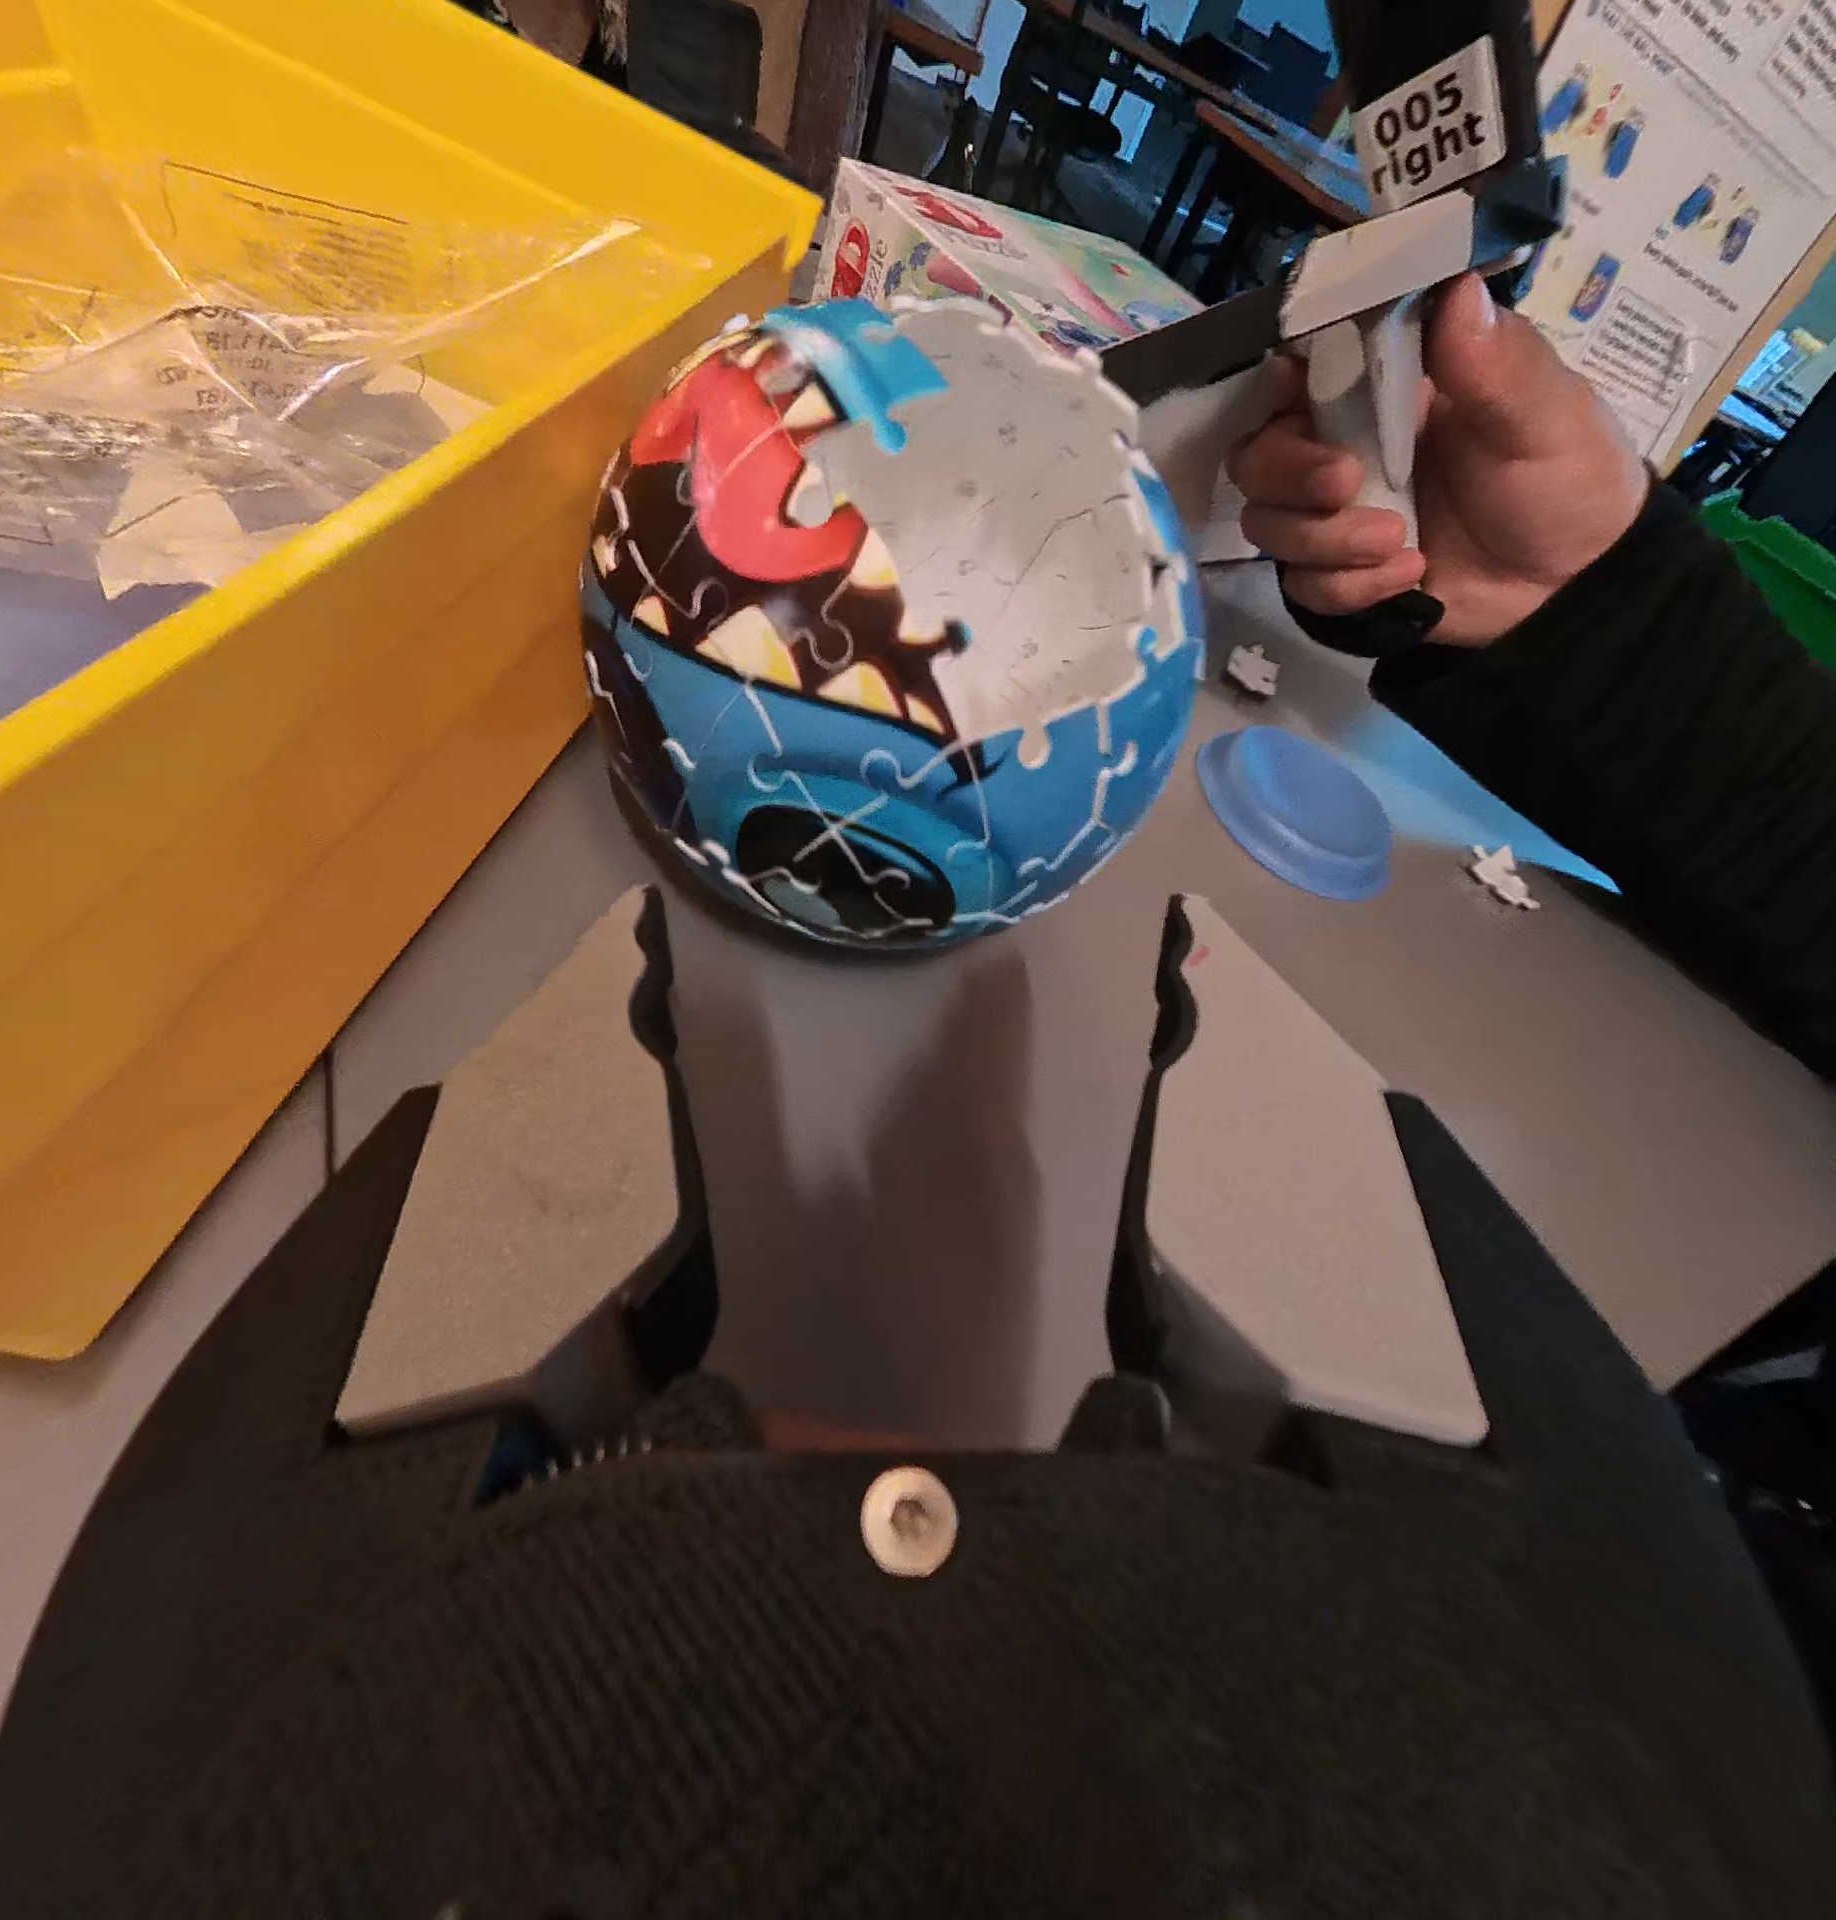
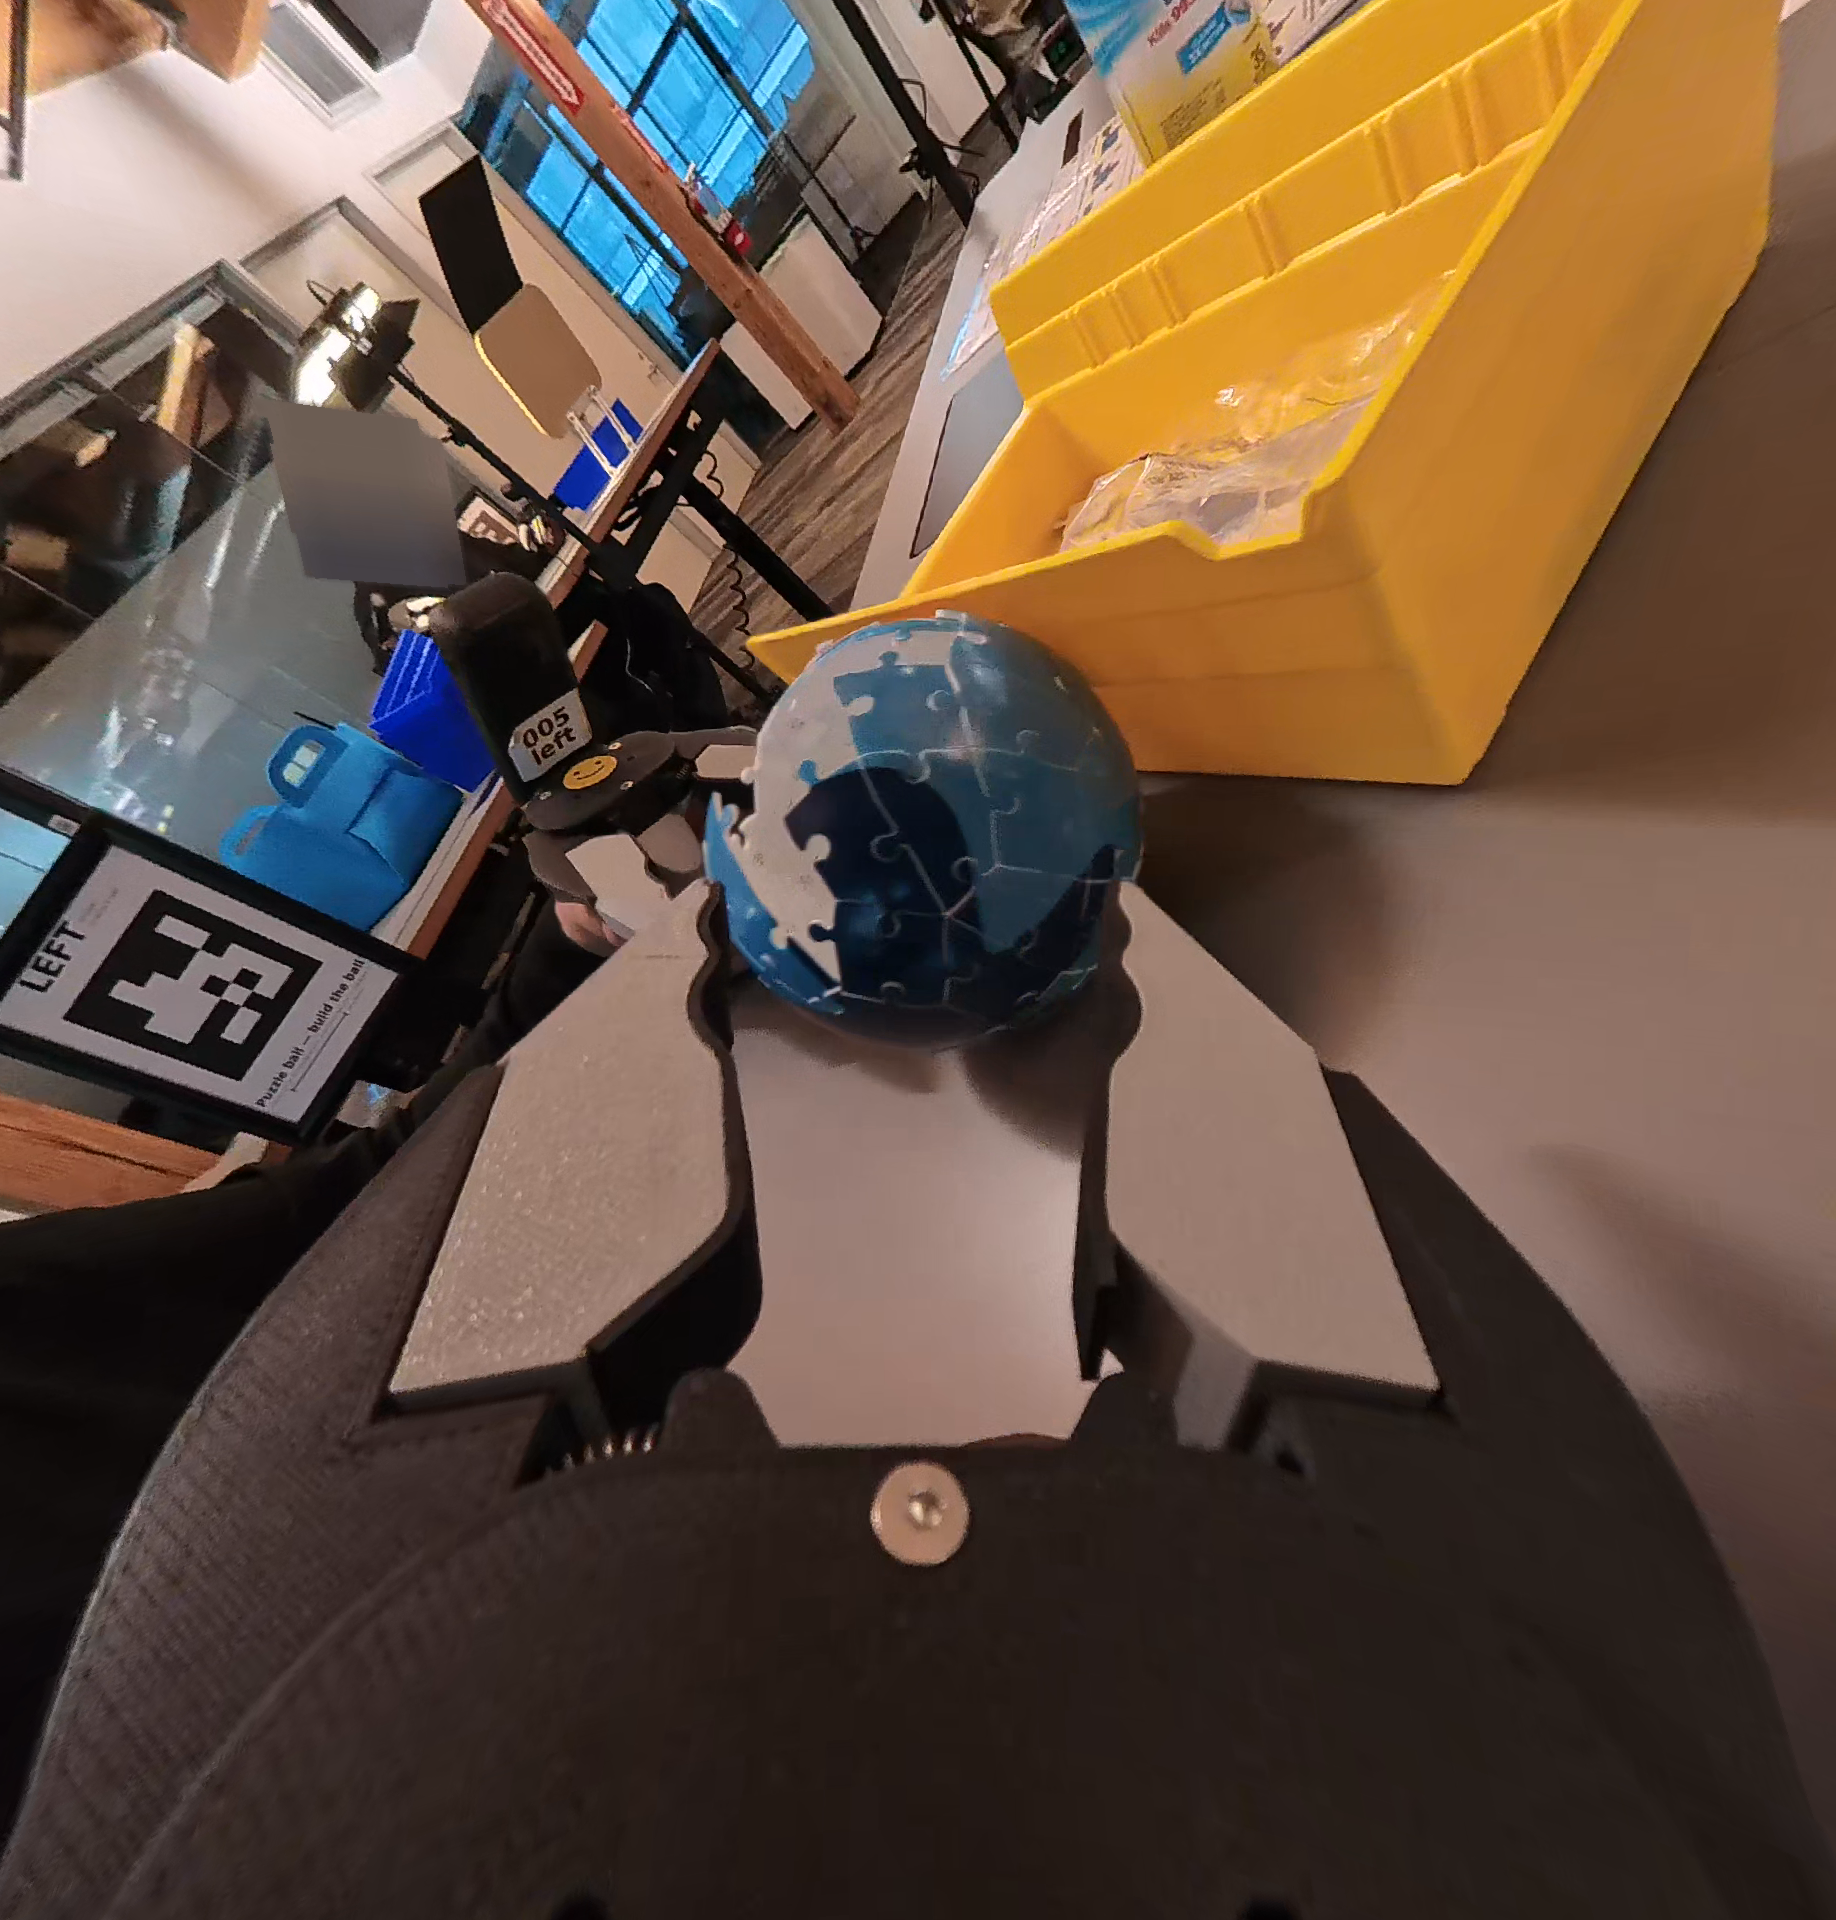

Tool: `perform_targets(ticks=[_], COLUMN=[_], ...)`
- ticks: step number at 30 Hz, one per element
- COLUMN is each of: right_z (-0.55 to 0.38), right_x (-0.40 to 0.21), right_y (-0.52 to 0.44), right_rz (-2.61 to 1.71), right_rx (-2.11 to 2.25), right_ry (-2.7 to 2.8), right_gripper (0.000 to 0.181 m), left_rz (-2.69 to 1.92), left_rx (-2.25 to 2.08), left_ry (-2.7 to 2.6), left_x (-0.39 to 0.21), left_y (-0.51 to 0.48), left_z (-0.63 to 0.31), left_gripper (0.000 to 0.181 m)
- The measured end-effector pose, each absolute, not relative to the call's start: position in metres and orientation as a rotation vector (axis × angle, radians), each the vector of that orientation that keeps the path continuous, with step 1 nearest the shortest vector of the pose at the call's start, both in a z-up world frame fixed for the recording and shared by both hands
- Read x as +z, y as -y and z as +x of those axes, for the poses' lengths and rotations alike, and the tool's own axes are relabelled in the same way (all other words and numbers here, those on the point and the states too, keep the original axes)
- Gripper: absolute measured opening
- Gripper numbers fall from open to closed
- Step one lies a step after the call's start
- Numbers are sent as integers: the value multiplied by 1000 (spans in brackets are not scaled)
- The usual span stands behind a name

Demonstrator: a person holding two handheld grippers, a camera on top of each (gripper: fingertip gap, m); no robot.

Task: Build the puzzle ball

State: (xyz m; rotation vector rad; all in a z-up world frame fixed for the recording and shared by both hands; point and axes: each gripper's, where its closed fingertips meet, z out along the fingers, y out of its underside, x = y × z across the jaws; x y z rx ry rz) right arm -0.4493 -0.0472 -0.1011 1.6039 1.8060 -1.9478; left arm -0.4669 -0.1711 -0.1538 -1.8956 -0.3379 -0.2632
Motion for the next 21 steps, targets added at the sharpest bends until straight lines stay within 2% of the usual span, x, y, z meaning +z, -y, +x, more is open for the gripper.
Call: perform_targets(ticks=[4,6,9,14,18,21], right_z=[-454,-445,-445,-464,-484,-478], right_x=[-95,-92,-107,-119,-131,-126], right_y=[67,77,81,91,78,83], right_rz=[1360,1163,1067,1221,1450,1402], right_rx=[-1971,-1959,-1875,-1782,-1793,-1806], right_ry=[-1800,-1898,-2107,-1919,-1764,-1633], right_gripper=[75,72,81,111,114,115], left_rz=[-1918,-1974,-2037,-2069,-2105,-2148], left_rx=[-254,-231,-212,-152,-131,-84], left_ry=[270,216,98,4,-14,-20], left_x=[-155,-161,-168,-172,-177,-184], left_y=[166,166,166,157,149,143], left_z=[-478,-481,-474,-470,-469,-471], left_gripper=[100,103,104,101,101,102])
